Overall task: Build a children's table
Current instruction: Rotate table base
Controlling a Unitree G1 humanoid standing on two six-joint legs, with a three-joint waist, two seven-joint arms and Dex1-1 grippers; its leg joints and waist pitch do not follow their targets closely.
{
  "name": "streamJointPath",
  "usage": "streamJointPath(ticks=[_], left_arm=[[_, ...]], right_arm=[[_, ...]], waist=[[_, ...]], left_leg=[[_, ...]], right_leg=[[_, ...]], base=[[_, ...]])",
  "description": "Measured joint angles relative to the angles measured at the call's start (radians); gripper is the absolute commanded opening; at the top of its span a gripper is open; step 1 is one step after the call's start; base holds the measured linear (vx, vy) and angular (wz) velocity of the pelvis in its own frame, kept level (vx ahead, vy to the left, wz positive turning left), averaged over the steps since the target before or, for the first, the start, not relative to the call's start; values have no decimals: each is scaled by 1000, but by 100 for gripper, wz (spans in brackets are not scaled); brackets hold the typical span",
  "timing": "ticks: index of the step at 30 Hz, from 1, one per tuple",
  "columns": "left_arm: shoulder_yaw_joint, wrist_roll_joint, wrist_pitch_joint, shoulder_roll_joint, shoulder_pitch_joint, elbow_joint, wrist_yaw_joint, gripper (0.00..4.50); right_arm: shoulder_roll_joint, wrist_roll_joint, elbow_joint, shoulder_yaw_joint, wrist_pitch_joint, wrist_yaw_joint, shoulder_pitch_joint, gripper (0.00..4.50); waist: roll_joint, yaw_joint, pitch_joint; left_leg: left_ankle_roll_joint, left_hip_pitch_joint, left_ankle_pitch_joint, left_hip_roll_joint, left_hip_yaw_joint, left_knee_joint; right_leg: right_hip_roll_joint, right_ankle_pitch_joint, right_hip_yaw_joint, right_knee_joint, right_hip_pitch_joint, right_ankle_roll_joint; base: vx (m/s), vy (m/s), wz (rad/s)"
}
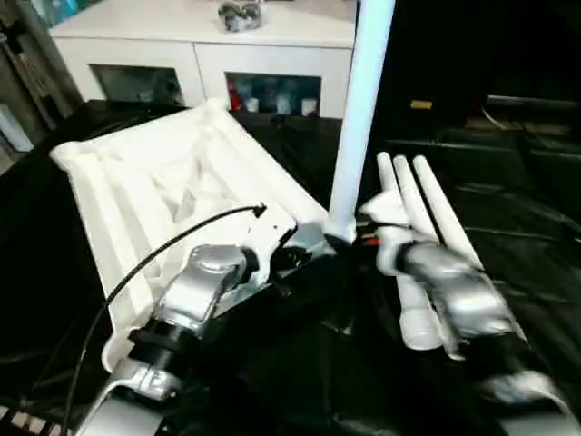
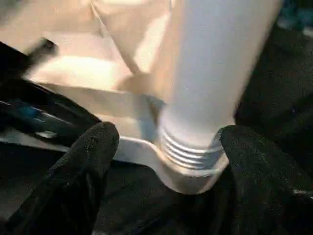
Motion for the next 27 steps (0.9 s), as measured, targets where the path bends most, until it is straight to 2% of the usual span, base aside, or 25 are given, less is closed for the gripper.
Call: streamJointPath(ticks=[3, 8, 12, 15, 18, 20, 21, 23, 24, 27], left_arm=[[11, -6, -4, 2, 10, -51, 3, 58], [78, 10, 8, 86, 18, -197, 51, 86], [137, 61, 64, 168, 67, -282, 135, 86], [187, 94, 93, 211, 101, -322, 180, 86], [230, 132, 122, 249, 133, -341, 216, 86], [236, 158, 138, 288, 164, -345, 240, 86], [240, 179, 152, 312, 185, -345, 259, 86], [249, 205, 165, 335, 214, -346, 281, 86], [249, 217, 178, 350, 232, -344, 288, 86], [252, 241, 205, 371, 258, -349, 300, 51]], right_arm=[[-56, 22, -94, 47, 50, 72, 42, 387], [-50, 25, -155, 97, 91, 102, 73, 387], [16, -30, -109, 124, 112, 16, 38, 387], [49, -63, -49, 139, 128, -39, 15, 387], [82, -78, -4, 152, 133, -77, -7, 387], [101, -86, 18, 161, 144, -93, -31, 387], [109, -94, 29, 175, 151, -106, -43, 387], [118, -104, 43, 188, 156, -117, -54, 387], [122, -106, 48, 192, 165, -125, -63, 369], [127, -121, 59, 194, 175, -136, -73, 349]], waist=[[0, 9, 2], [1, 4, 1], [0, -4, 2], [-1, 2, 2], [-8, 8, 3], [-9, 5, 2], [-13, -1, 1], [-19, -2, 0], [-20, -4, 0], [-21, 0, 0]], left_leg=[[0, -2, 0, 1, -1, 0], [-1, -1, 0, 1, -1, 1], [-6, 0, -2, 1, -1, 2], [-7, 0, -2, 1, -1, 2], [-6, -1, -2, 1, -2, 2], [-6, -1, -2, 1, -2, 2], [-7, 0, -2, 1, -1, 2], [-7, 1, -2, 1, -2, 2], [-8, 2, -1, 1, -2, 2], [-9, 2, -1, 1, -2, 2]], right_leg=[[0, 0, -2, 0, -1, 0], [0, 0, -2, 1, -1, 0], [0, 0, -1, 3, 0, 0], [0, 0, -1, 2, 0, 0], [0, 0, -2, 2, -1, 0], [0, 0, -1, 2, -1, 0], [0, 0, -1, 2, -1, 0], [1, 0, -1, 3, 0, 0], [1, 0, -1, 4, 0, 1], [1, 3, -1, 4, 1, 0]], base=[[0, 0, 0], [0, 0, 0], [0, 0, 0], [0, 0, 0], [0, 0, 0], [0, 0, 0], [0, 0, 0], [0, 0, 0], [0, 0, 0], [0, 0, 0]])
